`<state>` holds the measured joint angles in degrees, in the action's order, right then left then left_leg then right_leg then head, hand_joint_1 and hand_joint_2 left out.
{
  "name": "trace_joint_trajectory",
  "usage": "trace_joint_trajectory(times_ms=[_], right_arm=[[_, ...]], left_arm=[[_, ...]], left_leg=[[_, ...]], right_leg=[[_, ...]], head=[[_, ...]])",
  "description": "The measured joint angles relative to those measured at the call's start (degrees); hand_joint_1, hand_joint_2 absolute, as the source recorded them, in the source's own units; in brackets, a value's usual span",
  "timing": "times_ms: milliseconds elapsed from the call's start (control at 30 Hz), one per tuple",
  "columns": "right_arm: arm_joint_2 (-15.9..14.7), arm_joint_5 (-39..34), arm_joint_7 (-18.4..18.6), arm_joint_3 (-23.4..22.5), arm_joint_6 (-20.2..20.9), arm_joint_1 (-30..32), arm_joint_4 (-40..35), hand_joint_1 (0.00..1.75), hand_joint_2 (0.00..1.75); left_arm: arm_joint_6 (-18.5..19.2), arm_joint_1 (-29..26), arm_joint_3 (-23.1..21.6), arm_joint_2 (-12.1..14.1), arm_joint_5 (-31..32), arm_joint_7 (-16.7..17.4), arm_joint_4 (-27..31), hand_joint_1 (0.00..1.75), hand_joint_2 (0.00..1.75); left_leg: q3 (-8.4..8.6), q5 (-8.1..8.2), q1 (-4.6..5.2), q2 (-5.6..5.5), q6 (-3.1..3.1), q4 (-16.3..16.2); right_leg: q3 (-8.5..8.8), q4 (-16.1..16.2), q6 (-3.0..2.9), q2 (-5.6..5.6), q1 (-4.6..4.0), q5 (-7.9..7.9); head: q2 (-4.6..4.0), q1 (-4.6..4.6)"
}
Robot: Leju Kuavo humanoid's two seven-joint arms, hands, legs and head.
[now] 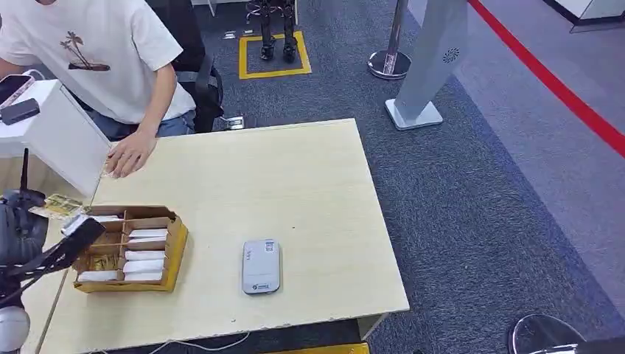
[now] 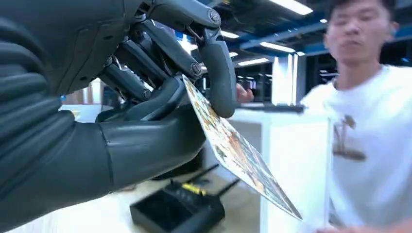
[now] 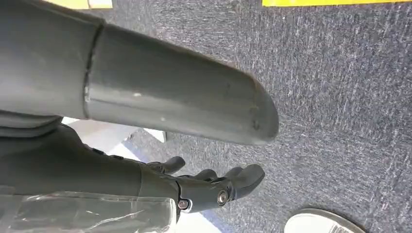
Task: Pass the card to the sensor for recognition and then transmit it.
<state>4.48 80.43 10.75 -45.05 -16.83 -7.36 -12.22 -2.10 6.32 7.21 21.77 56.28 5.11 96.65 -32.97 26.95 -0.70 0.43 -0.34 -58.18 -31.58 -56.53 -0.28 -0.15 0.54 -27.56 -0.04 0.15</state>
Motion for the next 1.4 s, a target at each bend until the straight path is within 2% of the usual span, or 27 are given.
trace_joint_trajectory(times_ms=[200,400,900,1100,1400], right_arm=[[0.0,0.5,0.0,0.4,0.0,0.0,0.0,0.0,0.0],[0.0,1.0,0.0,1.3,0.0,-0.2,0.0,0.0,0.0],[0.0,1.2,0.5,1.9,0.0,-0.6,0.0,0.0,0.0],[0.0,1.2,0.7,2.4,0.0,-0.7,0.0,0.0,0.0],[0.0,1.0,0.7,2.6,0.0,-0.7,0.0,0.0,0.0]], left_arm=[[-0.5,7.2,1.8,1.3,-0.6,0.0,-5.2,1.75,1.75],[-0.8,15.4,2.4,2.9,0.4,0.5,-13.5,1.75,1.75],[-1.4,29.3,1.4,1.9,3.9,1.9,-32.8,1.75,1.75],[-1.6,31.5,-0.2,0.9,4.4,1.9,-36.5,1.75,1.75],[-1.6,33.2,-1.4,-0.1,4.3,1.9,-38.8,1.75,1.75]], left_leg=[[-0.02,-0.01,0.0,-0.04,0.0,0.0],[-0.01,-0.03,0.0,-0.03,-0.04,0.0],[-0.02,-0.04,0.0,0.0,-0.04,0.0],[-0.02,-0.03,0.0,0.06,-0.04,0.0],[-0.03,-0.02,0.0,0.26,-0.05,0.0]], right_leg=[[-0.01,0.0,0.0,-0.02,0.0,0.0],[-0.01,0.0,-0.01,-0.02,0.0,0.02],[-0.07,0.0,-0.01,0.04,0.0,0.04],[-0.07,0.0,-0.01,0.08,0.0,0.05],[-0.14,0.0,-0.02,0.27,0.0,0.05]], head=[[0.0,0.0],[0.0,0.0],[-0.02,0.0],[0.0,0.0],[0.0,0.0]])
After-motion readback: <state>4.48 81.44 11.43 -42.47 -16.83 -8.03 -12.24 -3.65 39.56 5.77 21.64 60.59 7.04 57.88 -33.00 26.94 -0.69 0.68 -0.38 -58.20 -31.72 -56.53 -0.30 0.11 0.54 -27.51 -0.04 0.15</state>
